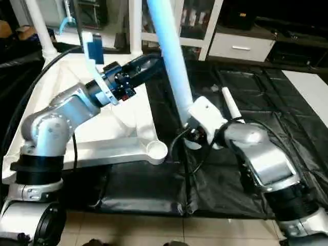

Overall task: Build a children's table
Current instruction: Pick table leg

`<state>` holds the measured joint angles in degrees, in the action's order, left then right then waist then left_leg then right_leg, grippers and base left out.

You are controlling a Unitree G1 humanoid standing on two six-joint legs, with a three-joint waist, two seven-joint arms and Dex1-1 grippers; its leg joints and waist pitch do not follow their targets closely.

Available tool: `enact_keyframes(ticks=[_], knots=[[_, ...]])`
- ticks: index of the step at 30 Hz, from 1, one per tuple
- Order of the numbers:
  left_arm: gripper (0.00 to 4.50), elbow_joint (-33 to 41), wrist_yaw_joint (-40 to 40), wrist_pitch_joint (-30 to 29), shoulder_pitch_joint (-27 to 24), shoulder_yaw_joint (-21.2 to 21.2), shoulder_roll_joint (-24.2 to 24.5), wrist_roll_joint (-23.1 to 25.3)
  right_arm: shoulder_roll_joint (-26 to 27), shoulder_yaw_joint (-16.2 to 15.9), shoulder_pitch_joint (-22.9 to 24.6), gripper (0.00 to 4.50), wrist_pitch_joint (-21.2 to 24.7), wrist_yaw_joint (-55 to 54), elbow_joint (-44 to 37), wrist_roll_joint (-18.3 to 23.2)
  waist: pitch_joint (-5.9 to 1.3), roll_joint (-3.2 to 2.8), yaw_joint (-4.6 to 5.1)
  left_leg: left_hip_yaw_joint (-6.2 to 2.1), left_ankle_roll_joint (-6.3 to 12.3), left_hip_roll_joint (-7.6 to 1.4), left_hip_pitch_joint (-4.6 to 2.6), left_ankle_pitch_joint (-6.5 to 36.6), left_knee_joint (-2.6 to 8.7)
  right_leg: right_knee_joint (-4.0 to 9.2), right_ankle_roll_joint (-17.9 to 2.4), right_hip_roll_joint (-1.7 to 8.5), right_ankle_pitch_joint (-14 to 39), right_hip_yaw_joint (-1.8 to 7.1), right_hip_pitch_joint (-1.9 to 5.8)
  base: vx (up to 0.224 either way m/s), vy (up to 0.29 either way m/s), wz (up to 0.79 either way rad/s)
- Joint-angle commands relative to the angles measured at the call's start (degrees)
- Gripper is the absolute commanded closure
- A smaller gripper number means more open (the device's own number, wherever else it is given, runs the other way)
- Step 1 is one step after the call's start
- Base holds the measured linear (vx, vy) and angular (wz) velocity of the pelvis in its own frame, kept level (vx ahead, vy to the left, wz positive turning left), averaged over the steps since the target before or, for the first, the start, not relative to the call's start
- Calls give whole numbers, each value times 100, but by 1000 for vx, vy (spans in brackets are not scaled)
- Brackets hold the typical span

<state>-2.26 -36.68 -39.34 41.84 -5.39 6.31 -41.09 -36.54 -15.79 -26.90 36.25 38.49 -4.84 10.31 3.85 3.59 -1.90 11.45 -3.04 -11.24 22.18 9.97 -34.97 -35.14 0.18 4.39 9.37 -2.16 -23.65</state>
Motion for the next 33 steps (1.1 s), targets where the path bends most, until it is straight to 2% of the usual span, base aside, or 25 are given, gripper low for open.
enact_keyframes(ticks=[1,3,4,8,9,10,14,16,17,18,20,22,24,25,27,29,30,32,33], knots=[[168,382,-56,-88,59,194,-97,-300,8,-260,-49,265,195,83,-76,-164,-439,3,-9,-86,-23,-170,-124,1171,364,413,-1001,240,1475,187,275,0,0,0],[147,585,-180,-227,-42,224,-31,-515,160,-108,-112,265,353,-118,-1,-84,-446,0,-6,-83,-9,-167,-123,1103,360,400,-1009,239,1374,189,274,0,0,0],[144,656,-245,-267,-85,255,5,-519,234,16,-172,265,304,-256,75,-86,-449,-21,-10,-82,-20,-167,-129,1073,361,391,-1035,242,1312,191,260,0,0,0],[107,862,-519,-478,-226,381,148,-447,406,360,-354,265,290,-465,176,4,-454,-45,-9,-70,-86,-174,-153,1036,362,361,-1144,226,1082,190,251,0,0,0],[106,930,-604,-510,-271,422,186,-452,372,358,-381,265,321,-406,163,1,-450,-34,-8,-63,-75,-167,-140,1037,363,362,-1126,219,1054,193,262,0,0,0],[102,950,-590,-547,-290,424,193,-482,333,329,-386,265,361,-339,143,-11,-446,-68,-25,-73,-92,-166,-146,1007,369,350,-1106,226,1031,192,276,0,0,0],[64,813,-398,-354,-190,380,113,-371,173,6,-188,265,482,-66,-60,-96,-446,-58,-28,-72,-105,-163,-146,1066,369,375,-1060,227,1054,201,295,0,0,0],[57,612,-136,-208,-72,318,40,-206,191,-105,-106,265,474,-33,-149,-120,-441,-56,-15,-79,-121,-157,-140,1137,374,389,-1040,224,1147,194,295,0,0,0],[53,261,207,37,80,220,-39,74,250,-137,-49,265,487,-94,-196,-130,-438,-49,-8,-84,-129,-154,-139,1212,372,410,-995,222,1278,192,291,0,0,0],[50,261,207,37,80,220,-39,74,250,-137,-49,265,487,-94,-196,-130,-432,-51,-6,-81,-130,-148,-136,1263,372,433,-947,216,1360,195,288,0,0,0],[50,-83,582,313,195,129,-31,424,313,-148,-68,265,480,-191,-130,-175,-439,-55,-2,-105,-145,-156,-135,1295,376,444,-851,234,1516,189,286,0,0,0],[50,-132,708,274,239,-51,-91,286,367,-128,-86,265,419,-274,-91,-224,-448,-37,5,-114,-174,-157,-122,1257,377,426,-838,249,1534,184,300,0,0,0],[50,-109,756,223,257,-160,-100,208,398,-126,-117,265,416,-291,-69,-240,-454,-40,1,-102,-172,-154,-137,1185,364,413,-926,238,1401,186,280,0,0,0],[50,-64,738,187,251,-200,-83,146,384,-168,-132,265,430,-249,-60,-251,-459,-1,2,-95,-147,-157,-137,1154,360,413,-938,236,1351,187,283,0,0,0],[68,-13,725,148,238,-233,-71,82,369,-206,-140,265,435,-213,-48,-268,-458,-29,-14,-95,-99,-158,-132,1062,359,389,-996,242,1214,189,287,0,0,0],[85,104,784,98,173,-264,-63,20,371,-242,-152,265,402,-193,27,-326,-461,87,-19,-79,-25,-168,-120,938,350,376,-1040,250,1137,188,290,0,0,0],[85,122,863,65,157,-298,-72,-5,382,-245,-175,265,390,-181,72,-338,-460,59,-31,-89,-28,-171,-118,923,353,352,-1053,258,1134,187,298,0,0,0],[98,105,1026,137,168,-347,-94,62,386,-238,-241,265,353,-125,147,-374,-450,99,-37,-76,1,-171,-121,882,344,363,-1028,264,1218,188,282,0,0,0],[112,105,1026,137,168,-347,-94,62,386,-238,-241,265,353,-125,147,-374,-451,87,-40,-76,-6,-172,-129,888,344,366,-1015,261,1237,190,276,0,0,0]])
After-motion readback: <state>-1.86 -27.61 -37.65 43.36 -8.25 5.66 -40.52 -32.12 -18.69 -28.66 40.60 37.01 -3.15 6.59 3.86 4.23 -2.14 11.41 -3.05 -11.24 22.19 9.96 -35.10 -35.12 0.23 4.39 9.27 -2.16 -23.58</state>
